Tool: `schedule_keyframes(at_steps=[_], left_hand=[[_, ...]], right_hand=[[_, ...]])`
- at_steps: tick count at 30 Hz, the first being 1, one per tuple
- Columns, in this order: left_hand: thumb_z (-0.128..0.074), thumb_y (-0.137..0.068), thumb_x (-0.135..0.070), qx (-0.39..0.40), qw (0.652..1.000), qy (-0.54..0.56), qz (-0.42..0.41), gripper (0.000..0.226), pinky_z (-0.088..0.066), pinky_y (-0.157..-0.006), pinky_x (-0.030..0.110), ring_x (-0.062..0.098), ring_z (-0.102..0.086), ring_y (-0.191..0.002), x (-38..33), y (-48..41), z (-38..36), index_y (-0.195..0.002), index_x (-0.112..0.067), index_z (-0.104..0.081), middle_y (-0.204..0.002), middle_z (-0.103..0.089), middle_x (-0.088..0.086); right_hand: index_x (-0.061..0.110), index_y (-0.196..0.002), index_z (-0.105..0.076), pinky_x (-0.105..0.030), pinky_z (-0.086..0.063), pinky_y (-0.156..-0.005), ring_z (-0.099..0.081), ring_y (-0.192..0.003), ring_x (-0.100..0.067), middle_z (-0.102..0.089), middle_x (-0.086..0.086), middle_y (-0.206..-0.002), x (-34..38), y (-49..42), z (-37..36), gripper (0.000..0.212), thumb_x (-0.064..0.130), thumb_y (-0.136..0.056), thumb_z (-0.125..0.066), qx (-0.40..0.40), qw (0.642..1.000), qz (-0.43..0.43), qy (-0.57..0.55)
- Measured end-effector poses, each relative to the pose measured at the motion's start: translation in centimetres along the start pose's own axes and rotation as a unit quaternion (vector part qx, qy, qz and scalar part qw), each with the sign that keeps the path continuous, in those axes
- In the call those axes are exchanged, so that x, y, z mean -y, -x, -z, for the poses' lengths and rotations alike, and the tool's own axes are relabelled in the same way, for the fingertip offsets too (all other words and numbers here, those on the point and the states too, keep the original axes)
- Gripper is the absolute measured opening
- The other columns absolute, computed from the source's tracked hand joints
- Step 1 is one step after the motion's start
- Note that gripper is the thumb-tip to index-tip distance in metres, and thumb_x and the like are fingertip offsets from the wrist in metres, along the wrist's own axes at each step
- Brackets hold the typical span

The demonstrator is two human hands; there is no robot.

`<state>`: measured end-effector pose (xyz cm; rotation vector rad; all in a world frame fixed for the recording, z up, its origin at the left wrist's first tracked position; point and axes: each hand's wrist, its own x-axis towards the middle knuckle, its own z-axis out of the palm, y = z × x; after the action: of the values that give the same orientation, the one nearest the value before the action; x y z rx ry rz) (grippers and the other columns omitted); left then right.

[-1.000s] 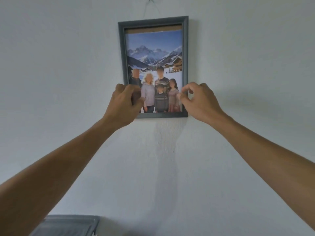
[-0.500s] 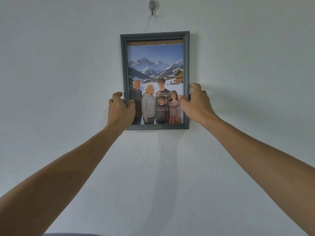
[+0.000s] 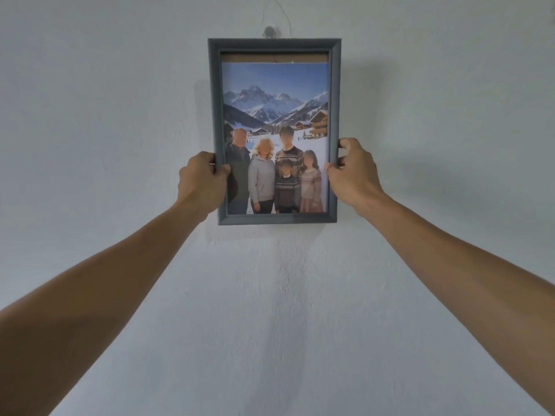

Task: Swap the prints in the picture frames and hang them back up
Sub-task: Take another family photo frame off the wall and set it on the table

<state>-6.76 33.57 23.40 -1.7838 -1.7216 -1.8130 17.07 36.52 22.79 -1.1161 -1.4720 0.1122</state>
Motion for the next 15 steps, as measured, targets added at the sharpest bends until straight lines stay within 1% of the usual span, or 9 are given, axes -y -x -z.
schedule_keyframes(at_steps=[3,4,6,8,10,11,12,14,15], left_hand=[[-0.052,-0.101,-0.022,-0.013,1.000,0.006,-0.003,0.023,-0.055,-0.076,0.036,0.027,-0.062,-0.091,-0.6,-0.6,0.6,-0.120,-0.010,-0.058,-0.104,-0.064,0.007],[-0.051,-0.101,-0.023,-0.022,1.000,0.013,-0.008,0.022,-0.055,-0.077,0.036,0.026,-0.062,-0.090,-0.6,-0.6,0.7,-0.119,-0.011,-0.057,-0.104,-0.064,0.006],[-0.050,-0.101,-0.023,-0.045,0.998,0.030,-0.025,0.024,-0.053,-0.077,0.034,0.022,-0.061,-0.089,-0.7,-0.3,0.9,-0.120,-0.011,-0.057,-0.104,-0.063,0.003],[-0.048,-0.101,-0.022,-0.057,0.997,0.040,-0.035,0.024,-0.050,-0.069,0.028,0.016,-0.058,-0.081,-0.7,0.2,1.1,-0.122,-0.011,-0.054,-0.102,-0.061,0.002],[-0.045,-0.101,-0.020,-0.051,0.997,0.050,-0.021,0.023,-0.045,-0.058,0.022,0.010,-0.054,-0.074,-0.6,0.8,1.3,-0.123,-0.013,-0.048,-0.101,-0.058,0.001],[-0.043,-0.102,-0.020,-0.048,0.997,0.055,-0.013,0.023,-0.044,-0.056,0.021,0.010,-0.053,-0.073,-0.4,1.2,1.3,-0.123,-0.013,-0.046,-0.101,-0.056,0.001],[-0.042,-0.101,-0.020,-0.049,0.997,0.059,-0.009,0.022,-0.046,-0.055,0.022,0.010,-0.054,-0.074,-0.1,1.7,1.4,-0.123,-0.014,-0.045,-0.101,-0.055,0.001],[-0.042,-0.101,-0.021,-0.056,0.996,0.068,-0.007,0.018,-0.053,-0.061,0.030,0.013,-0.056,-0.078,0.6,2.7,1.7,-0.119,-0.017,-0.042,-0.100,-0.055,0.001],[-0.041,-0.101,-0.022,-0.056,0.996,0.072,-0.003,0.015,-0.054,-0.064,0.033,0.015,-0.056,-0.077,0.9,3.2,1.9,-0.115,-0.018,-0.041,-0.097,-0.055,0.001]], right_hand=[[0.020,-0.145,-0.038,-0.021,-0.042,-0.068,-0.059,-0.093,-0.019,-0.054,-0.011,-0.127,1.2,-0.4,0.5,0.049,0.017,-0.099,-0.055,-0.013,1.000,0.014,-0.008],[0.020,-0.144,-0.038,-0.020,-0.042,-0.067,-0.059,-0.093,-0.019,-0.054,-0.011,-0.126,1.5,-0.4,0.7,0.047,0.017,-0.100,-0.054,-0.020,1.000,0.023,-0.008],[0.021,-0.142,-0.039,-0.022,-0.043,-0.071,-0.058,-0.095,-0.018,-0.054,-0.011,-0.125,2.0,-0.2,0.9,0.044,0.016,-0.100,-0.052,-0.034,0.999,0.036,-0.015],[0.021,-0.139,-0.040,-0.023,-0.044,-0.072,-0.058,-0.098,-0.019,-0.054,-0.010,-0.123,2.5,0.1,0.9,0.039,0.018,-0.101,-0.050,-0.042,0.998,0.039,-0.033],[0.020,-0.136,-0.041,-0.020,-0.042,-0.068,-0.058,-0.099,-0.018,-0.055,-0.008,-0.121,2.6,0.6,0.7,0.034,0.019,-0.102,-0.048,-0.034,0.998,0.038,-0.042],[0.019,-0.134,-0.041,-0.017,-0.041,-0.064,-0.058,-0.097,-0.017,-0.055,-0.008,-0.120,2.5,1.0,0.5,0.032,0.020,-0.103,-0.048,-0.029,0.998,0.038,-0.039],[0.018,-0.133,-0.041,-0.015,-0.040,-0.061,-0.058,-0.095,-0.016,-0.056,-0.007,-0.119,2.4,1.6,0.3,0.031,0.019,-0.103,-0.047,-0.023,0.998,0.038,-0.036],[0.016,-0.132,-0.041,-0.012,-0.038,-0.057,-0.058,-0.092,-0.015,-0.056,-0.007,-0.118,2.1,3.0,-0.2,0.030,0.019,-0.103,-0.048,-0.012,0.999,0.034,-0.036],[0.016,-0.132,-0.041,-0.011,-0.038,-0.057,-0.058,-0.092,-0.015,-0.056,-0.007,-0.118,2.0,3.7,-0.6,0.030,0.018,-0.102,-0.049,-0.006,0.999,0.028,-0.040]])
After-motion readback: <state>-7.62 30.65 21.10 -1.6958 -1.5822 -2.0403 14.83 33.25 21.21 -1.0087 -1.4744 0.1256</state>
